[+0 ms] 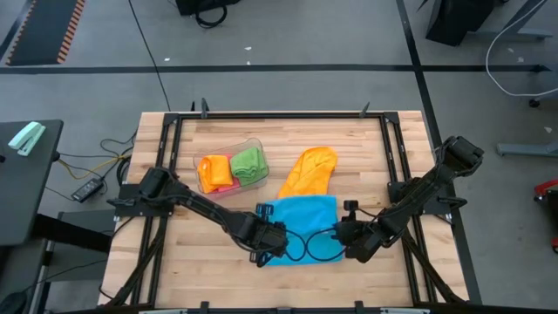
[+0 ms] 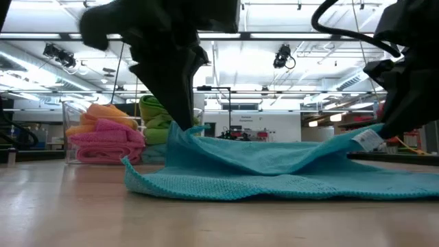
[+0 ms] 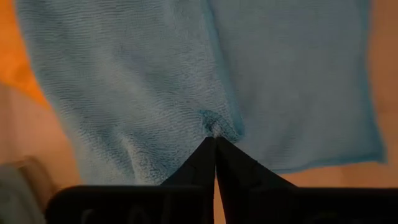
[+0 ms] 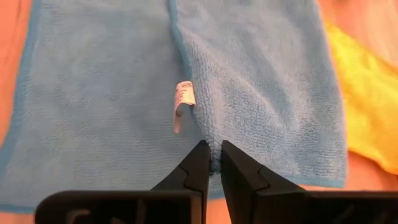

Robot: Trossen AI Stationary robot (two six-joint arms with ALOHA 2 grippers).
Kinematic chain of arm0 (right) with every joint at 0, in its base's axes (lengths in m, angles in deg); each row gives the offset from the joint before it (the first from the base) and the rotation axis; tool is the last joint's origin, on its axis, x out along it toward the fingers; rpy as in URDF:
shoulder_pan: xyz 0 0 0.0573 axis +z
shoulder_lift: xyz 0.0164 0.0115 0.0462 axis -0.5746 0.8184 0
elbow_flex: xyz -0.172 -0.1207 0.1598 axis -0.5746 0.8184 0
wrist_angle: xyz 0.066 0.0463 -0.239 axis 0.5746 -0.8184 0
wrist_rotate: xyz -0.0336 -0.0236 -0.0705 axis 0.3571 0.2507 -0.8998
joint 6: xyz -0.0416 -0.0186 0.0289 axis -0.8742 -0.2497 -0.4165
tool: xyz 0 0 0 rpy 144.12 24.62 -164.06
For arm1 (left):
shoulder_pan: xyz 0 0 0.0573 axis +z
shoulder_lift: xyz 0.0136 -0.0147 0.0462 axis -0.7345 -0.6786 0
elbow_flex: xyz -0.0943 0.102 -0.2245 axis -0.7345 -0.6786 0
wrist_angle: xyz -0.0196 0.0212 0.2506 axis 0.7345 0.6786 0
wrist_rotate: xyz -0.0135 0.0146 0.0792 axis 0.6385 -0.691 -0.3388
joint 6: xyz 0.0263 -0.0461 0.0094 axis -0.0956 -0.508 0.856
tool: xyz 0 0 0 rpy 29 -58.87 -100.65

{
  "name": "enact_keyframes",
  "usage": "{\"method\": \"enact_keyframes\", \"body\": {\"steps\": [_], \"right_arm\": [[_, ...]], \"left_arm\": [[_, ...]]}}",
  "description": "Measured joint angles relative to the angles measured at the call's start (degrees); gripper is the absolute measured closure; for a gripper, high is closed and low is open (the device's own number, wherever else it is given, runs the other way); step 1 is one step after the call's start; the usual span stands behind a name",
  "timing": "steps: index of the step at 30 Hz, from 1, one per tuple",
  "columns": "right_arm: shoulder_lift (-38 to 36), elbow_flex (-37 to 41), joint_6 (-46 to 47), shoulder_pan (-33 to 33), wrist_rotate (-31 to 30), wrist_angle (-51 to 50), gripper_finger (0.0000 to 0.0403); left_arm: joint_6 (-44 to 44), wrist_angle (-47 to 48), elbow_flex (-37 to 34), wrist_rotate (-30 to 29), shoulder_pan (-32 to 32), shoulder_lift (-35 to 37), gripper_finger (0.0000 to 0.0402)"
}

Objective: Fold microfiber towels
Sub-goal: Fold the blue microfiber towel

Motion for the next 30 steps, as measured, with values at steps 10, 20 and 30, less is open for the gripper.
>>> {"method": "enact_keyframes", "body": {"steps": [10, 20, 30], "right_arm": [[0.00, -1.35, 0.01, 0.12, 7.79, 0.10, 0.0359], [0.00, -1.97, 1.48, 3.97, 9.93, 2.41, 0.0359], [0.31, -1.97, 3.90, 6.95, 10.20, 7.69, 0.0359]], "left_arm": [[-1.68, -0.90, 0.00, 2.15, -2.59, 0.00, 0.0386], [-4.48, -4.20, 0.00, 2.97, -5.12, 0.00, 0.0394], [-7.56, -5.84, 0.06, 2.97, -6.91, -0.32, 0.0376]]}}
